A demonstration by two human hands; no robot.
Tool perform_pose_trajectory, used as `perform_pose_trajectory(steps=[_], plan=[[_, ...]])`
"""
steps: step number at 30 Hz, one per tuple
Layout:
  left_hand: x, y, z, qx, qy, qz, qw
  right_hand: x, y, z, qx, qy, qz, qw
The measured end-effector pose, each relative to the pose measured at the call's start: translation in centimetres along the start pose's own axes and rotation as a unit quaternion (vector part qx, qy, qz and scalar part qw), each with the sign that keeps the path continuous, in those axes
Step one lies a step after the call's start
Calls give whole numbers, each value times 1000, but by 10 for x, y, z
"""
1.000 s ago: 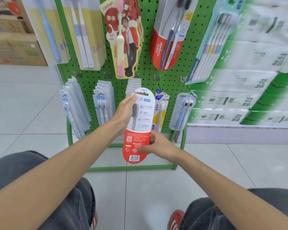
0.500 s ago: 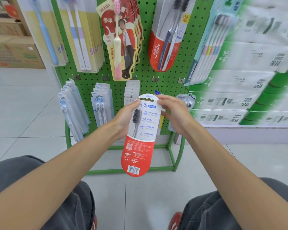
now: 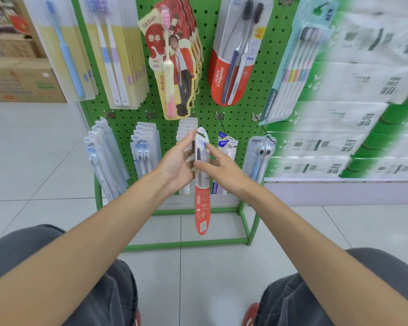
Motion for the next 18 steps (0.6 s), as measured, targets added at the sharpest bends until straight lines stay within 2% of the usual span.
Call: perform_pose_trajectory(steps=[2, 5, 9, 13, 18], plan=[[4, -2, -1, 4, 7, -16, 1000, -1, -2, 1, 12, 14, 19, 1000], [13, -12, -5, 24, 16, 6, 1000, -8, 7, 3, -14, 5, 24, 1000], [23, -33, -11, 63, -16, 111, 992, -28, 34, 1, -76, -58, 34, 995], [40, -66, -20, 93, -28, 160, 982, -58, 58, 6, -65, -141, 88, 984], [66, -113, -26, 143, -26, 238, 960, -86, 93, 15, -52, -179, 105, 977]])
Point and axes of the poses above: each hand's wrist, its own z-axis towards the middle knuckle, its own x-axis out of the palm, y = z × x, the point moved 8 cm from there along z, towards the middle knuckle, and after that the axes turned 8 degrees about -x, right-handed, at the moved point
